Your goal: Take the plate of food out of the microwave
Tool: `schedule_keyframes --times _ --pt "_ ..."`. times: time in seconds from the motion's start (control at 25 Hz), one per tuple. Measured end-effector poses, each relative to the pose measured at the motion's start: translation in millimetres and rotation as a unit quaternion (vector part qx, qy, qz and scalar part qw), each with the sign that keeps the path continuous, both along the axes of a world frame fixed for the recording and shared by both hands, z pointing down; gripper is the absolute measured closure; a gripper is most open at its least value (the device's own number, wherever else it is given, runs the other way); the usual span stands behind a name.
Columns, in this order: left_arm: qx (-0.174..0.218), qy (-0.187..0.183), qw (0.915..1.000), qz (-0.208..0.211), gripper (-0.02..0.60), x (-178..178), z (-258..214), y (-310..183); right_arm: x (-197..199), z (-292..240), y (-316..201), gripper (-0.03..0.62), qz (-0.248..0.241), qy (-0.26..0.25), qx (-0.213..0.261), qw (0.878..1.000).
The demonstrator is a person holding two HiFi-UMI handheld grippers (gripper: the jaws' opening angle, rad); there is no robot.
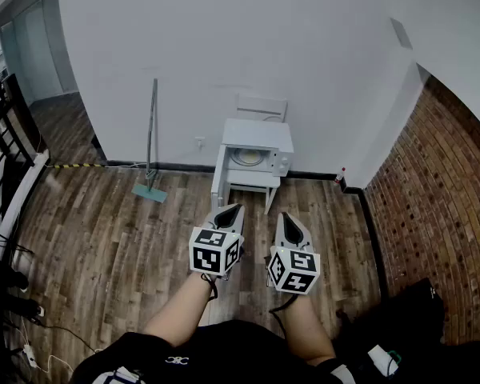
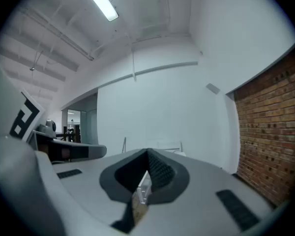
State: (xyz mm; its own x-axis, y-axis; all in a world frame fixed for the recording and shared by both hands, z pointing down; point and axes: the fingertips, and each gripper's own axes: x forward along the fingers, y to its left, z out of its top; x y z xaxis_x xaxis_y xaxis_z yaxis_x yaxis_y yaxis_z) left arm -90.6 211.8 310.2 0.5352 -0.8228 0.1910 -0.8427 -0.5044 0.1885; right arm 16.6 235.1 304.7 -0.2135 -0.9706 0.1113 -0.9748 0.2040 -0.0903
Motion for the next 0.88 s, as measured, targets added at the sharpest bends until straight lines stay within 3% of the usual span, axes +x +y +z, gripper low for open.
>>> schedule_keyframes --times 0.44,0.88 --pt "0.002 -0.005 1.0 0.003 0.586 41.2 2.1 -1.5 23.8 10.5 -3.9 0.582 -0.029 -0.001 -0.017 0.999" --pt "-0.012 -0.014 0.9998 -0.003 0.586 83.5 15.8 6.0 68.6 22.5 7.0 0.582 -0.027 -0.009 -0.024 0.999"
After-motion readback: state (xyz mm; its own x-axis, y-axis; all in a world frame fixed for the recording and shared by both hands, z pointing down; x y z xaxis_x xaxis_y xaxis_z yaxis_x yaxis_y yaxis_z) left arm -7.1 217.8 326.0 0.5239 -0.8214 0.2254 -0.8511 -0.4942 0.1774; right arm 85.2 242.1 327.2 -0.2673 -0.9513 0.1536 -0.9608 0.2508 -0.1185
